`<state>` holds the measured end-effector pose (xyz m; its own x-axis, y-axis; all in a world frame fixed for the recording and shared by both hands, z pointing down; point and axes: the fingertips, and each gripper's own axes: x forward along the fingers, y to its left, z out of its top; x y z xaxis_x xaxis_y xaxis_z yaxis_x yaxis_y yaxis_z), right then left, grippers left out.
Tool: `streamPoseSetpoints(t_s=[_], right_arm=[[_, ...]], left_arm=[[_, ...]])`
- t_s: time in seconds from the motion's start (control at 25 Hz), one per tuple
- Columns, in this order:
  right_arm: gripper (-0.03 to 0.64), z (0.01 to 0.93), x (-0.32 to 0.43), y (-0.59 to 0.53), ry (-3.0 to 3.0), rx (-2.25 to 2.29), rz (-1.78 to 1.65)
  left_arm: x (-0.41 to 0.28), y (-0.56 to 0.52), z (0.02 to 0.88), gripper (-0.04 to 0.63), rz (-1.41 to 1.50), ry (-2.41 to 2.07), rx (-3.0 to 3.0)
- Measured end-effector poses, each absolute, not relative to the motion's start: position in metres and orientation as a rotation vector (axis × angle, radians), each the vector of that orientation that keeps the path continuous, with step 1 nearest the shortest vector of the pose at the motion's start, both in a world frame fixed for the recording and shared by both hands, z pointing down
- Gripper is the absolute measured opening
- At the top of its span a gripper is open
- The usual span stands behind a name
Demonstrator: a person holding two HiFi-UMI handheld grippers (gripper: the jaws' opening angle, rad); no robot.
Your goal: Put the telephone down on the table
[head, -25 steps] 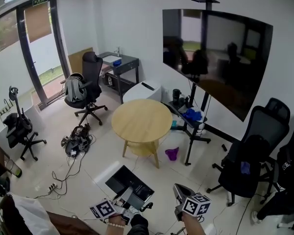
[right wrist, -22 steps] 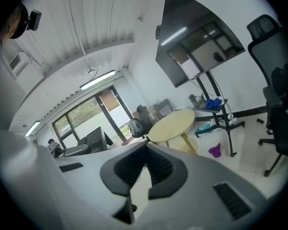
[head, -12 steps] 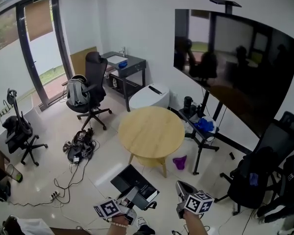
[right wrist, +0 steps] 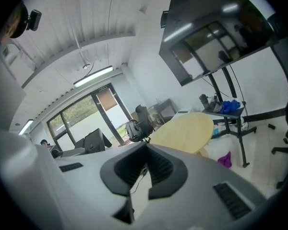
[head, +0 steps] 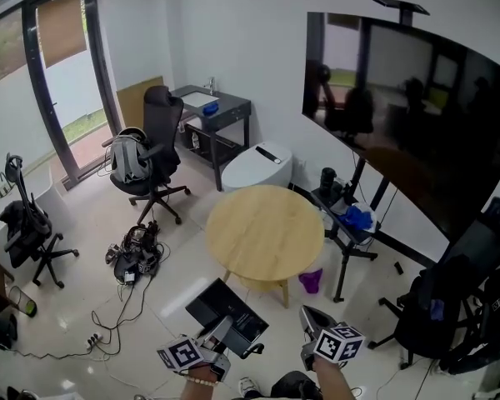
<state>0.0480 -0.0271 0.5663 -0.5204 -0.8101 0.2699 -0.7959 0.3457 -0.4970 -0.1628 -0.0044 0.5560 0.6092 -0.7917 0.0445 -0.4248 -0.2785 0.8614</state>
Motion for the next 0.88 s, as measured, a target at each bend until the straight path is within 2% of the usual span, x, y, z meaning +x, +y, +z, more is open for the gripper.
streamPoseSetpoints(t_s=[0.32, 0.88], right_arm=[[0.003, 0.579, 0.054, -0.066, 2.542, -1.53, -0.949], [0.003, 0.577, 0.065, -0.217, 2.641, -1.415, -0.946]], left_arm=[[-0.156, -0.044, 0.559, 0.173, -0.499, -0.958, 1.905], [-0.13, -0.178, 0.564, 0.173, -0.532, -1.025, 1.884]])
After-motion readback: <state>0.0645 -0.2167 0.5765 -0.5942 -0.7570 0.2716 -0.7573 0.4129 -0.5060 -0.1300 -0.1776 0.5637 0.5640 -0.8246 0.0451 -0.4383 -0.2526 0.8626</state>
